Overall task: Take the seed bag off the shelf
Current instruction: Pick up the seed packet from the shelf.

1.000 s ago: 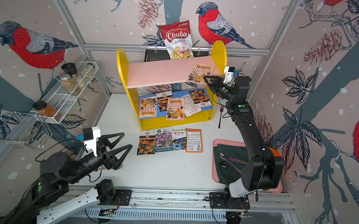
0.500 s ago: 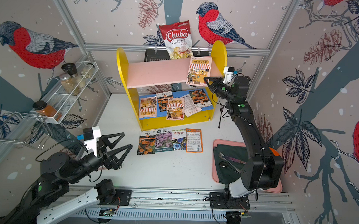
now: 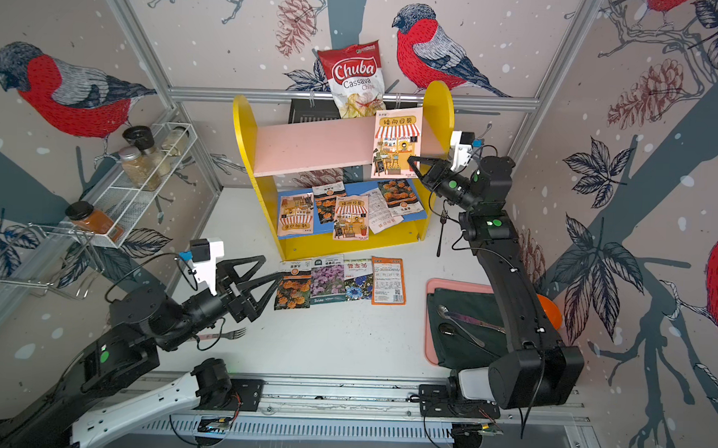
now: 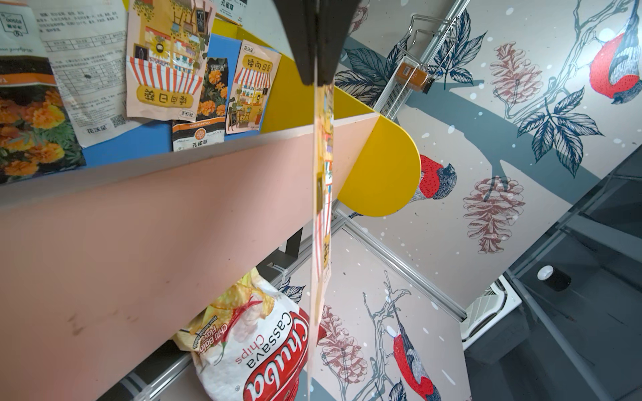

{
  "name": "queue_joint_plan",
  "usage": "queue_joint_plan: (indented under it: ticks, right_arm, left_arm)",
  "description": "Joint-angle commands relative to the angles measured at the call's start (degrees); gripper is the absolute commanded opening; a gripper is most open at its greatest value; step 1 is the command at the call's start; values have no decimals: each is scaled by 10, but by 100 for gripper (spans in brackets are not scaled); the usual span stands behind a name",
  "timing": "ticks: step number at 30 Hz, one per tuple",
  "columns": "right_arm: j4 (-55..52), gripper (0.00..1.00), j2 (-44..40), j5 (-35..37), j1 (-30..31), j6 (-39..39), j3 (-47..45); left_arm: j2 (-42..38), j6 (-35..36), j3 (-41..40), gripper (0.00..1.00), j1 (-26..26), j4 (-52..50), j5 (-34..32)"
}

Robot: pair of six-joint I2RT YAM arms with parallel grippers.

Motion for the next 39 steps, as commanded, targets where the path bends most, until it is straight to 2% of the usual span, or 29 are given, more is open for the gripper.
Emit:
queue_joint_plan:
  ticks: [1, 7, 12, 15, 19, 27, 34, 39]
  right_arm:
    - [-22, 0, -42, -20, 9, -41, -15]
    - [-89, 0, -119, -11, 68, -107, -40]
    - [-119, 0, -170, 0, 112, -130, -61]
    - [-123, 0, -197, -7, 126, -131, -76]
    - [-126, 0, -227, -18, 142, -129, -101]
    - [-74, 0, -261, -26, 176, -95, -170]
    - [-40, 0, -267, -23, 211, -81, -196]
    - [-39, 0, -261, -10, 232, -84, -199]
  left_arm:
    - [29, -15, 13, 98, 1, 72, 25]
    - [106, -23, 44, 98, 1, 131, 68]
    - [152, -41, 51, 96, 8, 165, 92]
    - [168, -64, 65, 95, 40, 197, 141]
    - [177, -104, 40, 92, 99, 263, 220]
    - [224, -141, 40, 87, 128, 347, 307]
    - [257, -157, 47, 82, 135, 380, 333]
    - [267, -164, 43, 70, 135, 401, 342]
